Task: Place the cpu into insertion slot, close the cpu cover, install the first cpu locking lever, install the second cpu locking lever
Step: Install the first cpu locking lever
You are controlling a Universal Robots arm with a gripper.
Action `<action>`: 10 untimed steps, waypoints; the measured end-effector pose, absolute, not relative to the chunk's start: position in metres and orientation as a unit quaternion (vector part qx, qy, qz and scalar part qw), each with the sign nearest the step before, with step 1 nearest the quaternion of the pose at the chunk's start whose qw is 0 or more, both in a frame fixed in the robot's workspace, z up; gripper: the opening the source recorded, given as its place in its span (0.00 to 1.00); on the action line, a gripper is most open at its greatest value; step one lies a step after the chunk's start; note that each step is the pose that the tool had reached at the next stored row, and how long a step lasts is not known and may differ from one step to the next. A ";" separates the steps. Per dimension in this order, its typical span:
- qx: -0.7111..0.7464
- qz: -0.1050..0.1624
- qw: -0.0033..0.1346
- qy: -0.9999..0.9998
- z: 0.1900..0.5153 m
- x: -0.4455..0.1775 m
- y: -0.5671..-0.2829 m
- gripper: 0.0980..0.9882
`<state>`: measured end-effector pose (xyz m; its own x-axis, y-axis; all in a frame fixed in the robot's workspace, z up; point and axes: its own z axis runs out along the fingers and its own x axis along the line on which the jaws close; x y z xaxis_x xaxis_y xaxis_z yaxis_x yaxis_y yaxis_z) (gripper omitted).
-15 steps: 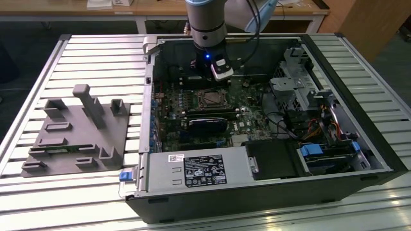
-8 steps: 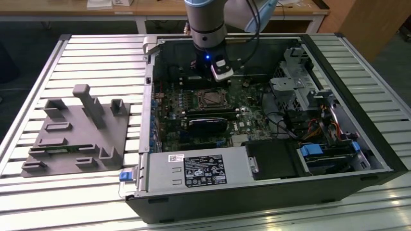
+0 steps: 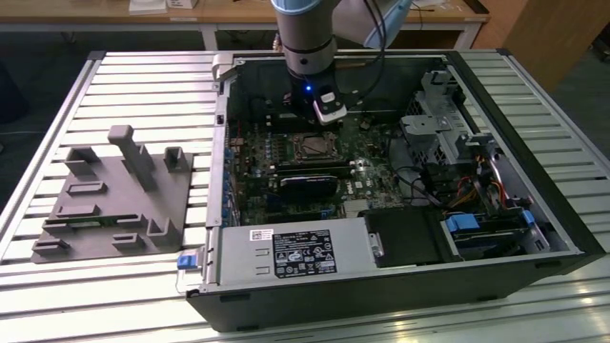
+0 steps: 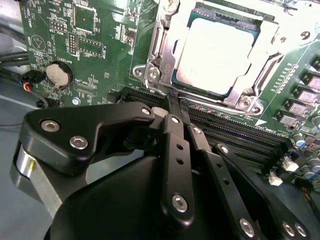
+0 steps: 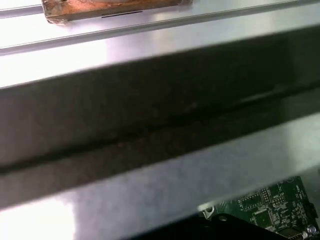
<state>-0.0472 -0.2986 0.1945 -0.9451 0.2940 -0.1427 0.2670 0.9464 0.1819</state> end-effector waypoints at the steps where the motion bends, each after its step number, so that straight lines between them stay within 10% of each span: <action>1: 0.143 0.080 0.084 0.983 0.194 -0.047 -0.299 0.01; 10: 0.144 0.096 0.082 0.981 0.193 -0.047 -0.300 0.01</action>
<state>-0.0472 -0.2998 0.1931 -0.9450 0.2987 -0.1332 0.2670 0.9398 0.2130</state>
